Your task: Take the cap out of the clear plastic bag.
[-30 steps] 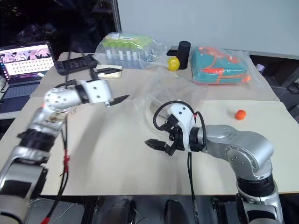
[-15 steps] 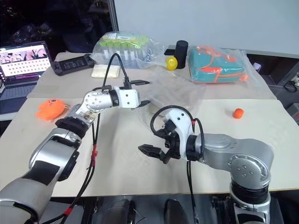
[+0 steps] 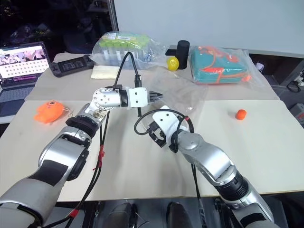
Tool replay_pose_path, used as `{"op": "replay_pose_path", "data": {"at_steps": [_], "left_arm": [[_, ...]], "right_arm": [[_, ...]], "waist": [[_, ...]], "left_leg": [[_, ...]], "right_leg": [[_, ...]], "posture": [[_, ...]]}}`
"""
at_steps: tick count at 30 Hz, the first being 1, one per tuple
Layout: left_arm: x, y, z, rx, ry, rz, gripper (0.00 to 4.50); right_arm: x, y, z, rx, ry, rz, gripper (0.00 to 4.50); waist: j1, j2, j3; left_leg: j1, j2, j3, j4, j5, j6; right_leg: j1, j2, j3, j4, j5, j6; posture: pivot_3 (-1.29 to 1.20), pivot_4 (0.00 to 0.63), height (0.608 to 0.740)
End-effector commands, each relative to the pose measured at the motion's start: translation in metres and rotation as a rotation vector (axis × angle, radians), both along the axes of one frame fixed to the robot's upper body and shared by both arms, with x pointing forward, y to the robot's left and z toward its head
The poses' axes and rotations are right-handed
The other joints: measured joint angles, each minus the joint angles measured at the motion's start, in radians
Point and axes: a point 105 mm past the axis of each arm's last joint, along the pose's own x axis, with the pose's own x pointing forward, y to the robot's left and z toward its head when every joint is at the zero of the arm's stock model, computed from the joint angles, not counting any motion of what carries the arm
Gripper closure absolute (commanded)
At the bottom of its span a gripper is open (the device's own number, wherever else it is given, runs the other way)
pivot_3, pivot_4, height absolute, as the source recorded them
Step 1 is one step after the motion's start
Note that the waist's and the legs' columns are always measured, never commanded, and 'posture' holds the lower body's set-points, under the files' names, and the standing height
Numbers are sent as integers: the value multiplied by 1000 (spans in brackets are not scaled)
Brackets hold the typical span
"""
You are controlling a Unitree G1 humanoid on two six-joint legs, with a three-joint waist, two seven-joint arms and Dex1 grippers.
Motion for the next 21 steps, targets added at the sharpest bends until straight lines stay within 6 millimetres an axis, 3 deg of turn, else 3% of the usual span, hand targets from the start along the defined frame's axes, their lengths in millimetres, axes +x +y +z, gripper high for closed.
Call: {"op": "replay_pose_path", "data": {"at_steps": [1,5,10,18,21], "left_arm": [[4,1,24,-16,-68,19,4442],[6,3,28,2,-85,35,4442],[8,6,31,17,-97,48,4442],[8,13,28,32,-93,58,4442],[9,17,26,30,-87,67,4500]], "right_arm": [[4,4,16,-78,-176,50,0],[14,2,12,-226,-306,59,0],[35,2,-8,-390,-390,68,0],[69,-5,-24,-424,-403,30,0],[78,-9,-34,-424,-389,2,809]], "waist": [[0,0,0],[-1,0,0],[-2,0,0],[-3,0,0],[-3,0,0]], "left_leg": [[0,0,0,0,0,0],[0,0,0,0,0,0],[1,0,1,0,0,0],[1,0,1,0,0,0],[1,0,2,0,0,0]], "right_leg": [[0,0,0,0,0,0],[0,0,0,0,0,0],[0,0,0,0,0,0],[-1,0,1,0,0,0],[0,0,1,1,0,0]], "posture": [[0,150,740],[0,150,740],[0,150,740],[0,150,740],[0,150,740]]}}
